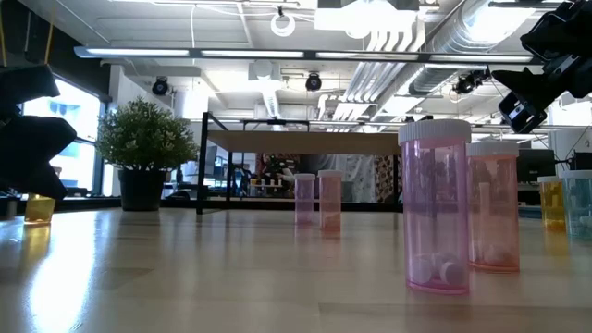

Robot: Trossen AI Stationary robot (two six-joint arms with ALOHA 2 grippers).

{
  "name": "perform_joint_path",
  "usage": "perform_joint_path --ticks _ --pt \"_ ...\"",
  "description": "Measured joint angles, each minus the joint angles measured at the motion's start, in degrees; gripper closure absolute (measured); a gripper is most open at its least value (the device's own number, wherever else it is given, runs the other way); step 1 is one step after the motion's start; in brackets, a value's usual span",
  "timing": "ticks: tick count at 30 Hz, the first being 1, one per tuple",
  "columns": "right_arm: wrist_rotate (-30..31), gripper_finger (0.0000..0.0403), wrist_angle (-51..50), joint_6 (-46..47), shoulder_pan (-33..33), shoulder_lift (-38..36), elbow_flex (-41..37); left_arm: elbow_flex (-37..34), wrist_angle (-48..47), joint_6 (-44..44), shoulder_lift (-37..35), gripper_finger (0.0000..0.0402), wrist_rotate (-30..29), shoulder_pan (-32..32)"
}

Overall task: Pick and place medicine bottles onto shelf by color
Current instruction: Put the top left orange pill bottle on the shelf

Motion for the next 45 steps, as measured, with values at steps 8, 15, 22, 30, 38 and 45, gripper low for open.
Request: perform_joint_path --ticks 8,15,22,30,38,45 --pt "0.00 0.0210 0.00 0.00 0.02 -0.01 0.00 0.02 0.09 0.02 0.00 0.0302 -0.37 0.00" --pt "0.00 0.0210 0.00 0.00 0.02 0.00 0.00 0.04 0.07 0.04 -1.95 0.0303 -0.42 -0.02" --pt "0.00 0.0210 0.00 0.00 0.02 -0.01 0.00 0.07 0.07 0.09 -6.08 0.0303 -1.96 -0.02" --pt "0.18 0.0210 0.02 0.17 0.02 0.00 0.00 0.07 2.52 4.67 -12.30 0.0302 -6.25 -0.04" --pt "0.83 0.0210 0.07 0.18 -0.01 0.00 0.02 0.07 7.90 16.12 -18.78 0.0302 -9.70 2.44" --pt "0.92 0.0210 0.09 0.20 0.00 0.00 0.02 0.07 16.58 32.32 -23.07 0.0302 -11.34 8.25"
